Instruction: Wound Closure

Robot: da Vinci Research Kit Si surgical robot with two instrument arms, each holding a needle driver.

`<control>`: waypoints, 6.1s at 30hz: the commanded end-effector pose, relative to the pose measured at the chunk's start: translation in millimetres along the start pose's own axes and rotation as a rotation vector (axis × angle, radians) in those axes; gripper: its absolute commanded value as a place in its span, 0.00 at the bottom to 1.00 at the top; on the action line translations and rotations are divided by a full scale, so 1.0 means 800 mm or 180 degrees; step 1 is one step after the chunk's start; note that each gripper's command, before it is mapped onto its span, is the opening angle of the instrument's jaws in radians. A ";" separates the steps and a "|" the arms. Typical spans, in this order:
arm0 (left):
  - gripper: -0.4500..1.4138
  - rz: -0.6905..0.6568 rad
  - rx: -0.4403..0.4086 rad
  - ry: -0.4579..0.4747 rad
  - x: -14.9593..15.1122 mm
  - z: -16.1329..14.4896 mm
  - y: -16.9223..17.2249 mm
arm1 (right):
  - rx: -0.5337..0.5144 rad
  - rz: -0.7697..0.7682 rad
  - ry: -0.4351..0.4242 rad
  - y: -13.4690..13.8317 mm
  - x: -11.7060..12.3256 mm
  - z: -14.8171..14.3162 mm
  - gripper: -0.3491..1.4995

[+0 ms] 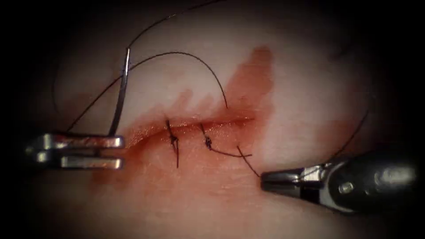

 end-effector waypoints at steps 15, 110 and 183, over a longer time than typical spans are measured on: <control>0.00 -0.0018 -0.0007 0.0003 -0.0009 0.0007 0.0003 | 0.0264 -0.0597 0.0266 -0.0055 0.0108 -0.0026 0.66; 0.00 -0.0052 0.0007 -0.0009 -0.0019 0.0012 0.0007 | -0.0619 -0.0292 0.0127 0.0011 -0.0026 0.0129 0.62; 0.00 -0.0083 0.0016 -0.0014 -0.0022 0.0012 0.0007 | -0.0614 -0.0241 0.0153 0.0015 -0.0009 0.0037 0.78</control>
